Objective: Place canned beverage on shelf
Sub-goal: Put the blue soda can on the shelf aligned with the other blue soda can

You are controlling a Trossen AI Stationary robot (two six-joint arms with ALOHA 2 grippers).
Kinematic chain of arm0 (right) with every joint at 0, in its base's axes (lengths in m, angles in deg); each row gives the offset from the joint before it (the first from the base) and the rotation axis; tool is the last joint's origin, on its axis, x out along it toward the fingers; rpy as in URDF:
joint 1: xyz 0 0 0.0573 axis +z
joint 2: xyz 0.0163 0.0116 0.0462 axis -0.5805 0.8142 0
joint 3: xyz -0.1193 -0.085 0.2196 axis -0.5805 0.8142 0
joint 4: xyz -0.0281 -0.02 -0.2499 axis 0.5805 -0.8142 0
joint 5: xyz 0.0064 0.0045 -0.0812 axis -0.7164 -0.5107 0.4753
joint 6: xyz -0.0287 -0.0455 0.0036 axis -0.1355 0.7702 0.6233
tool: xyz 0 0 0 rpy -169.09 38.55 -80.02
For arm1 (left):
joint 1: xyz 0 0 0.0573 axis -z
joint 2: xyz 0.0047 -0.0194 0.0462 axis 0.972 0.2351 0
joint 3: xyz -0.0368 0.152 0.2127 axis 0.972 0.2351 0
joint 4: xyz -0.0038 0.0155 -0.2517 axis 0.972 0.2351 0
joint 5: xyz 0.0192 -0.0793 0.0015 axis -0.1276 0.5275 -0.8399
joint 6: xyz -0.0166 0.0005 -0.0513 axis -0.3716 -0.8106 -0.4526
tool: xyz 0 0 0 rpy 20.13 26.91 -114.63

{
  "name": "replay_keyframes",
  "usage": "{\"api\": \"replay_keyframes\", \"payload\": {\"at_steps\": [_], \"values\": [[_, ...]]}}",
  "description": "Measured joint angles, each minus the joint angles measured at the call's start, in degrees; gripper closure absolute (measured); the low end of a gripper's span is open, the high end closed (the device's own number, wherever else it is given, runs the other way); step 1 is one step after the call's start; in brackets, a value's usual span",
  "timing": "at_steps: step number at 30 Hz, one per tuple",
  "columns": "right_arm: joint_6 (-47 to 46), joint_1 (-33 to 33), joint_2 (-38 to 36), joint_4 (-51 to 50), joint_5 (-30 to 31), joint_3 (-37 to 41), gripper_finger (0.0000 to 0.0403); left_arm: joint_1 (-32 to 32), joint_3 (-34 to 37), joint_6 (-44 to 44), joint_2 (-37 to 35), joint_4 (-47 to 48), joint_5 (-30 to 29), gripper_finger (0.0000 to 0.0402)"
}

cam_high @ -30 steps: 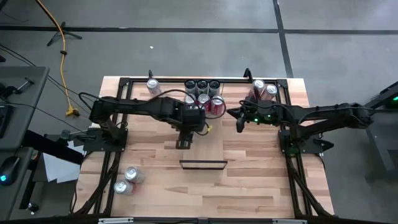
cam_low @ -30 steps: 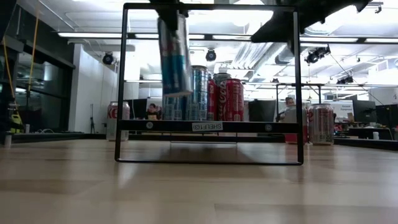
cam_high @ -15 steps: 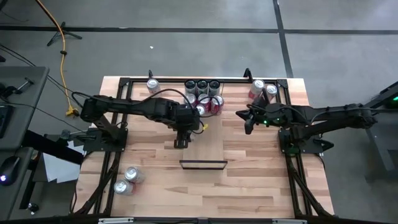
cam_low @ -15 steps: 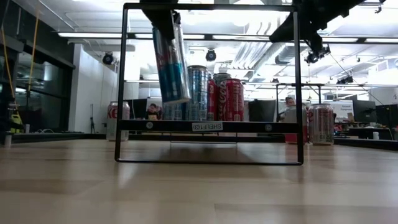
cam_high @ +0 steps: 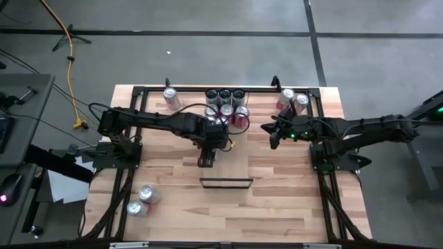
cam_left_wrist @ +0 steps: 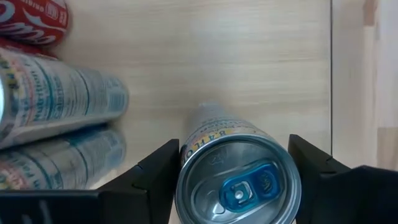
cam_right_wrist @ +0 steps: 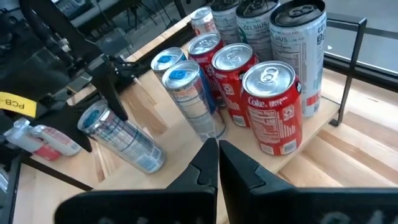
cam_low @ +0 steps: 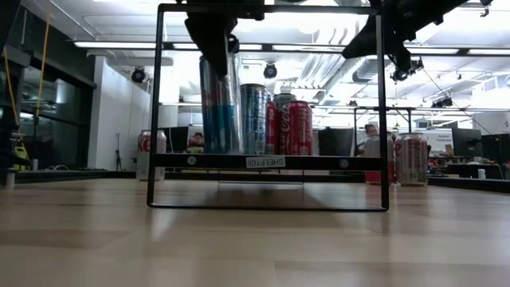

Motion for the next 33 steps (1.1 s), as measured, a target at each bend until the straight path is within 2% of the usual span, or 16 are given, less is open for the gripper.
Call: {"api": "replay_keyframes", "payload": {"at_steps": [7,25,29,33], "values": [[0.0,0.0,0.28,0.24,0.0,0.0,0.0402,0.0,-0.02,0.35,0.22,-0.8,-0.02,0.0189],[0.2,-0.02,0.28,0.2,0.36,0.0,0.0402,-1.68,0.04,0.49,0.2,-2.22,-0.11,0.0183],[0.22,-0.02,0.28,0.16,1.09,0.0,0.0402,-2.59,0.04,0.47,0.09,-2.29,-0.09,0.0157],[0.66,-0.02,0.28,0.13,1.14,0.0,0.0402,-3.02,-0.65,0.49,0.07,-1.77,-0.1,0.0108]]}}
